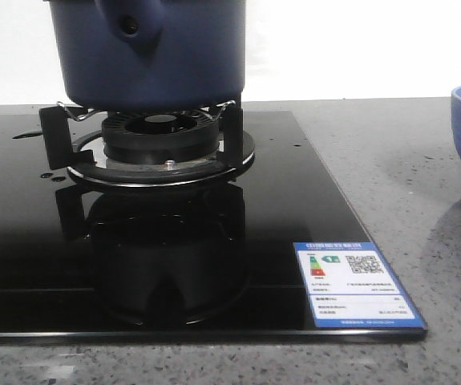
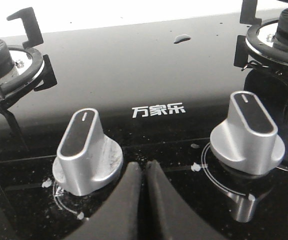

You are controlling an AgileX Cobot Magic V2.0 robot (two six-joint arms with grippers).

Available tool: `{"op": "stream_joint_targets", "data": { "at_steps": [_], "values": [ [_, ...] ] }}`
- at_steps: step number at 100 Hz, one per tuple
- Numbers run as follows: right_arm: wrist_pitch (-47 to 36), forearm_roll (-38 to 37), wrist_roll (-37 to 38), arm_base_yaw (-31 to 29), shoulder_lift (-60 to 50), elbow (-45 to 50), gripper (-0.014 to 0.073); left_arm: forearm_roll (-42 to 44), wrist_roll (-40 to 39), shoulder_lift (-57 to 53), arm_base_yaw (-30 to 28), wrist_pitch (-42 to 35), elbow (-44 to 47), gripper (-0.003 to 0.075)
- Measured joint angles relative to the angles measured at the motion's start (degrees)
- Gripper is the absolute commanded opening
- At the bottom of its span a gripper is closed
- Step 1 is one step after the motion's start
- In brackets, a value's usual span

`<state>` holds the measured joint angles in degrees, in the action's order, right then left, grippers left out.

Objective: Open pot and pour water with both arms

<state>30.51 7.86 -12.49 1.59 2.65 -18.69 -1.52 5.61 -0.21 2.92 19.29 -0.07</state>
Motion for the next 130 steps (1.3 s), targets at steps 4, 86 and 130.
{"op": "stream_joint_targets", "data": {
  "at_steps": [4, 86, 130],
  "values": [
    [-1.6, -1.8, 1.2, -1.5, 0.0, 1.8, -0.0063, 0.0, 0.0, 0.0, 0.0, 0.0, 0.0, -0.0020],
    [-11.6, -11.8, 15.4, -7.7, -3.3, 19.1, -0.0063, 0.0, 0.0, 0.0, 0.0, 0.1, 0.0, -0.0020],
    [-11.6, -11.8, 15.6, -7.7, -3.3, 19.1, -0.0063, 0.0, 0.0, 0.0, 0.0, 0.1, 0.0, -0.0020]
  ]
}}
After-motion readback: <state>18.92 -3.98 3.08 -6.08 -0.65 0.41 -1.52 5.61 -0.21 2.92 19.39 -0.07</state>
